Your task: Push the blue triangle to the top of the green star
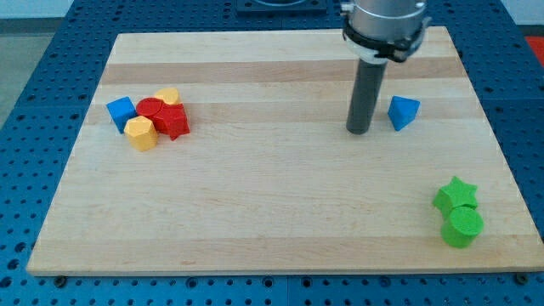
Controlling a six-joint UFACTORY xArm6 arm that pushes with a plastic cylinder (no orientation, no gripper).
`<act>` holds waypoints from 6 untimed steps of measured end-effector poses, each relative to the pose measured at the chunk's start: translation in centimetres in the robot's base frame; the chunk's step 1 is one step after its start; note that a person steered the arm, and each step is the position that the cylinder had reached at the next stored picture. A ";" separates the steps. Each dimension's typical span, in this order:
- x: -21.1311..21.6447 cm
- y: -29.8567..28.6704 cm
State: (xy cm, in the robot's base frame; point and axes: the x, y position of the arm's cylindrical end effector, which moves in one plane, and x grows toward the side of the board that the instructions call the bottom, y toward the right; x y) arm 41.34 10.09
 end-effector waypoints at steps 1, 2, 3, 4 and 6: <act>-2.5 -0.2; -4.4 0.3; -4.7 2.0; -4.7 4.6; -4.5 6.0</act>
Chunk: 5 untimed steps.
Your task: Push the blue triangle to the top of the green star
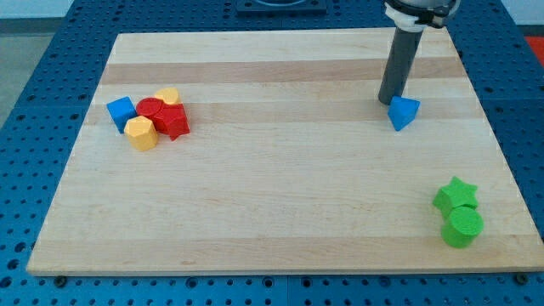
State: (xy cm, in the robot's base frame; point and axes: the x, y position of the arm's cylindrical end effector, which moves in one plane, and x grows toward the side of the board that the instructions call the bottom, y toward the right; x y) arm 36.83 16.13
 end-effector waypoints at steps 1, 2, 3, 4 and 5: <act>1.3 0.0; 3.1 0.0; 3.7 1.0; 4.7 1.8; 6.8 1.9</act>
